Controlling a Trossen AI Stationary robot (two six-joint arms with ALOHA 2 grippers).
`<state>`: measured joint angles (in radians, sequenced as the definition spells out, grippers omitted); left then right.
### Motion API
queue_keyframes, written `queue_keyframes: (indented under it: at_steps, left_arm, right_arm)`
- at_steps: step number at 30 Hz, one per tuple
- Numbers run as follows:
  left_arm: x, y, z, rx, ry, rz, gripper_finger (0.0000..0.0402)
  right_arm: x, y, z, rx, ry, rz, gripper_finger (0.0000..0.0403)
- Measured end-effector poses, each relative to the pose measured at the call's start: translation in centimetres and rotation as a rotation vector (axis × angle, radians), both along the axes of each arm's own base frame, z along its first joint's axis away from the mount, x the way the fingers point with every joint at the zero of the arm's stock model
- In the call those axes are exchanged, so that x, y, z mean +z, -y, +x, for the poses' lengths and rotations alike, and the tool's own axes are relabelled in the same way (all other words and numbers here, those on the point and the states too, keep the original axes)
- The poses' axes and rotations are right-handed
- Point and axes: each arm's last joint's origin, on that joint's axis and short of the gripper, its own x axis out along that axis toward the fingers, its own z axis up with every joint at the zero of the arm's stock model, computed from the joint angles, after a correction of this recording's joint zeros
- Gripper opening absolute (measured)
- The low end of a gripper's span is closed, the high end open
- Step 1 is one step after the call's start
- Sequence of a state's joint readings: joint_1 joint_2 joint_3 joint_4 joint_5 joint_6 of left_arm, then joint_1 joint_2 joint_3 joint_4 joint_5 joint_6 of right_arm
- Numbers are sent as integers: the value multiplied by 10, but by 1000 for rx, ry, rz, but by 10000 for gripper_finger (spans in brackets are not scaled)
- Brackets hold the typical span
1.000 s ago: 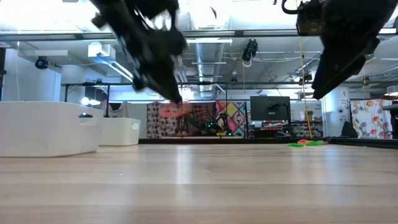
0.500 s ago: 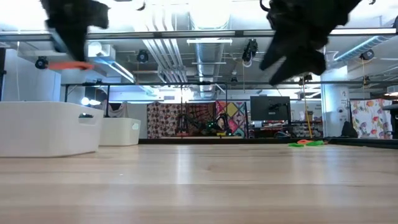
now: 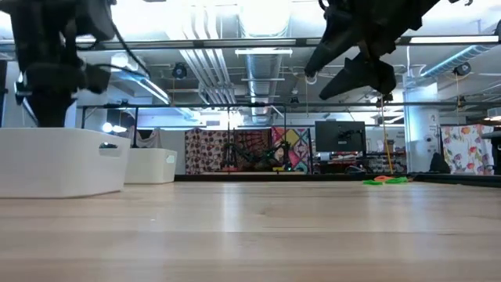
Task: Sort rubber bands into baskets
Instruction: Put the orange rubber band into the middle white bin, then put the green rubber band into the top white bin
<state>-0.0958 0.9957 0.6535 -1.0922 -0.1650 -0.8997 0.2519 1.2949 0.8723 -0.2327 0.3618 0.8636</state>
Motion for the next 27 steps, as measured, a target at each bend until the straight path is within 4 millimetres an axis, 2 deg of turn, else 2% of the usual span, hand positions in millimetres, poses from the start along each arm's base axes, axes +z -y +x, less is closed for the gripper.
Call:
queue_keyframes:
  at_steps: [4, 7, 10, 13, 18, 22, 27]
  left_arm:
    - [-18, 1, 1, -2, 4, -10, 0]
    - [-27, 1, 0, 0, 11, -21, 0]
    - [-30, 1, -3, 23, -9, -38, 4]
    - [-29, 2, -6, 10, -48, -62, 29]
    - [-16, 5, -9, -23, -72, -65, 98]
    - [3, 7, -5, -52, -29, -68, 158]
    - [29, 9, 4, -121, 61, -66, 216]
  right_arm:
    - [-9, -21, 12, 61, -38, -9, 242]
    - [-25, -40, 24, 134, -105, -9, 242]
    - [-49, -55, 30, 234, -263, 83, 242]
    - [-69, -67, 30, 252, -450, 214, 242]
    - [-73, -83, 27, 145, -725, 319, 242]
    - [-73, -100, 29, 59, -886, 404, 242]
    - [-96, -112, 35, -17, -1000, 484, 230]
